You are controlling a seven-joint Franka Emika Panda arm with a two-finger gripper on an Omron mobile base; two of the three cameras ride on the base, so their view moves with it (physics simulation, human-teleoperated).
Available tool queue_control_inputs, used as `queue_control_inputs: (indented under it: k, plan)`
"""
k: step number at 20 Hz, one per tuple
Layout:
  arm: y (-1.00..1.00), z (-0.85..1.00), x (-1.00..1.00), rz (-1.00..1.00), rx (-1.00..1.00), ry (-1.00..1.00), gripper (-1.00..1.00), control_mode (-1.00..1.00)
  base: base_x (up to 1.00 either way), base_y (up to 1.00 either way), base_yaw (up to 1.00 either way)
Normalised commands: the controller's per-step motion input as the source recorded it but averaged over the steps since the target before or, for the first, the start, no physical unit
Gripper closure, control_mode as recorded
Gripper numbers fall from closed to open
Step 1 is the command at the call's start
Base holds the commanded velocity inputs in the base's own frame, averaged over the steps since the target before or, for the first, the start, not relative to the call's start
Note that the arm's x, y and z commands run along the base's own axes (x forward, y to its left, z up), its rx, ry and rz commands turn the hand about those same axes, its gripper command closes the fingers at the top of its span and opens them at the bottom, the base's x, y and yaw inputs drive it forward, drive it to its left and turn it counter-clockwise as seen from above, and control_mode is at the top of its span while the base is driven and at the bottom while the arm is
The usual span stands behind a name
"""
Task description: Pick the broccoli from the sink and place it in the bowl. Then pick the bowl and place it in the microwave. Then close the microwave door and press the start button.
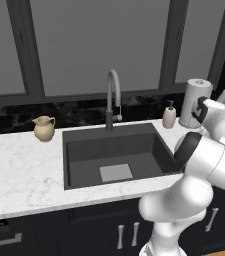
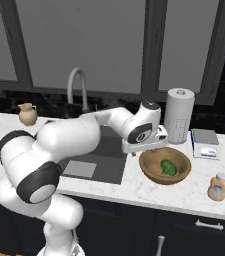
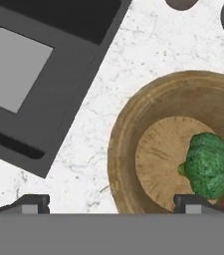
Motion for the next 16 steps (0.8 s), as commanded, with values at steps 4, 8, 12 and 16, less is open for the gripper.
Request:
queue_control_inputs:
  k: [4,8,12,16]
  plan:
    - [0.16,0.00,0.05,-0.07,-0.06,0.13,-1.00,-1.00,0.00,0.00,0.00]
    - [0.00,0.00,0.11,0.00,-0.01,0.03,-1.00,-1.00,0.00,0.00,0.00]
    - [0.00,-0.01,0.24,0.00,0.00,0.00,-1.00,-1.00,0.00,0.00,0.00]
    - [0.00,-0.07,0.34,0.00,0.00,0.00,-1.00,-1.00,0.00,0.00,0.00]
